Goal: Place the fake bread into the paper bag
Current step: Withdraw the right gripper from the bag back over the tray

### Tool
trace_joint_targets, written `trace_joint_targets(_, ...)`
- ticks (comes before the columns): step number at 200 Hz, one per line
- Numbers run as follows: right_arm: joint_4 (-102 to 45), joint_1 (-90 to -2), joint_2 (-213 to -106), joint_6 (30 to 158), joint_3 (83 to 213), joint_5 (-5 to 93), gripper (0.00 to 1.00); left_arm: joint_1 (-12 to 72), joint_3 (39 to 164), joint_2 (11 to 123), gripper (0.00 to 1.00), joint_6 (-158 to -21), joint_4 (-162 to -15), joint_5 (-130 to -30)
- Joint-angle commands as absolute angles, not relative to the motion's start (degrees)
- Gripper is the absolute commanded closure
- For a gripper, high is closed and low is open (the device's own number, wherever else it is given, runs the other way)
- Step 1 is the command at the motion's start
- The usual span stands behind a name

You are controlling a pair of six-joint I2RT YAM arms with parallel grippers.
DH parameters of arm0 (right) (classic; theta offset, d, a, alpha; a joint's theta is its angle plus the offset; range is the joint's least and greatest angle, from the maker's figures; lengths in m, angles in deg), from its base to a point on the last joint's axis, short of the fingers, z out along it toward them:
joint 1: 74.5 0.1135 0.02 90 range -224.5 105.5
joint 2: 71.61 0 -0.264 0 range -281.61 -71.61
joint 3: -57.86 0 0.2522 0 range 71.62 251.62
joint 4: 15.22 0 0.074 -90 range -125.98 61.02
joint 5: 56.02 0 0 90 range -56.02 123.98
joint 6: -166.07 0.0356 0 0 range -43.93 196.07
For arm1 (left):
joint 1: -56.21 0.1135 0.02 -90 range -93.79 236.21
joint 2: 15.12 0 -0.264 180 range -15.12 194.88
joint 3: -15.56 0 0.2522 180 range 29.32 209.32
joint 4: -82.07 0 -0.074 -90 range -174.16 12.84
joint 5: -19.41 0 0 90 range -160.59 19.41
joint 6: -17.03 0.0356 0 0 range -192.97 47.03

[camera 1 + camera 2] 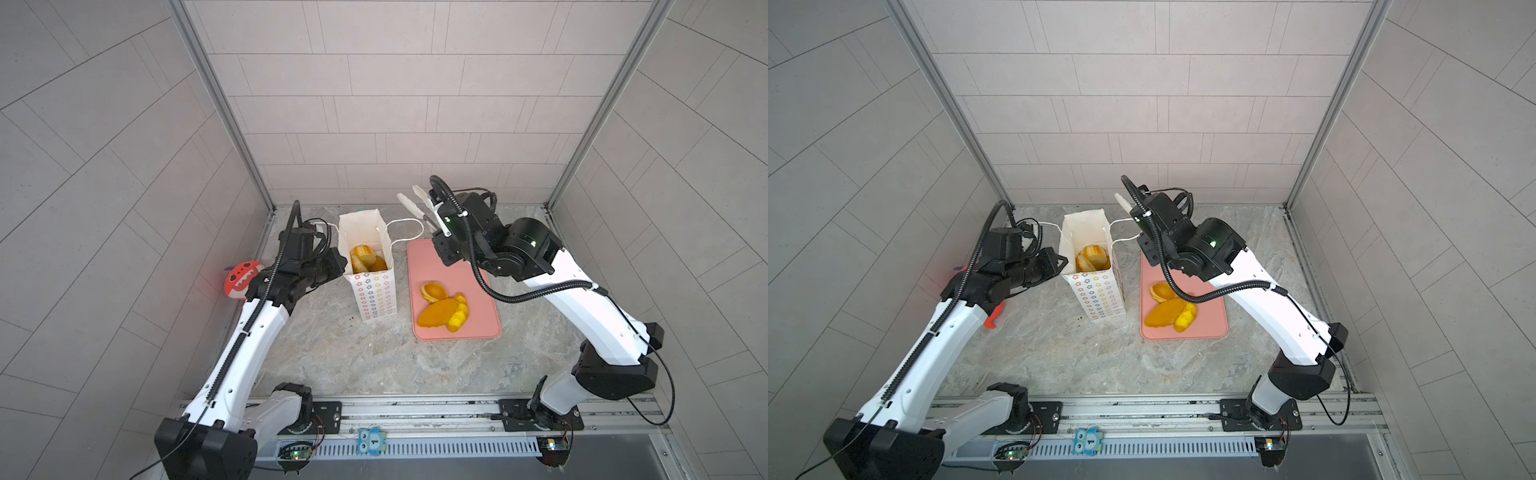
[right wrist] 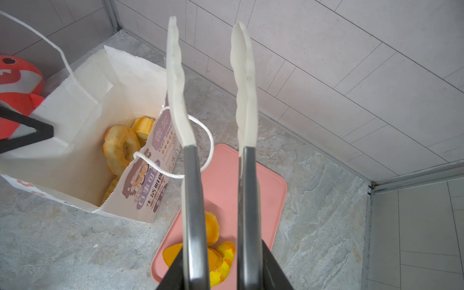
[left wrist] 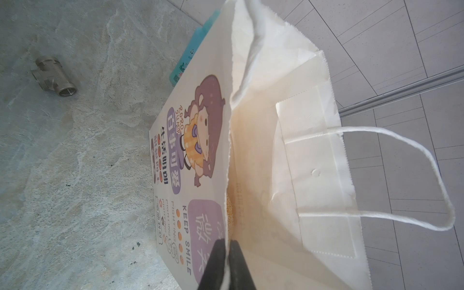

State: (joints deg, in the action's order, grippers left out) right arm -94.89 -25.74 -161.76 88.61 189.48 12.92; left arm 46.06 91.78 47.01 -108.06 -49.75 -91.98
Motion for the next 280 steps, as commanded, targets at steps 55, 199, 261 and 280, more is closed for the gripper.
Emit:
trace_joint_targets(55,-92.35,-33.57,-151.33,92.32,180.02,15.6,0.61,45.86,93.31,46.2,0.9,-107.53,-49.43,-91.92)
trace_joint_targets(199,-92.97,-38.88,-141.27,96.08,157.18,23.59,0.61,45.9,93.32,47.11,0.9,-107.61,-50.09,-92.28)
trace_joint_targets(261,-90.7,-38.87,-138.7,99.42,147.87,28.31,0.61,45.93,93.3,47.27,0.9,-107.7,-50.24,-92.38)
trace_joint_targets(280,-90.03,-38.9,-137.63,100.69,144.65,30.12,0.61,45.93,93.13,47.26,0.9,-107.75,-50.45,-92.39)
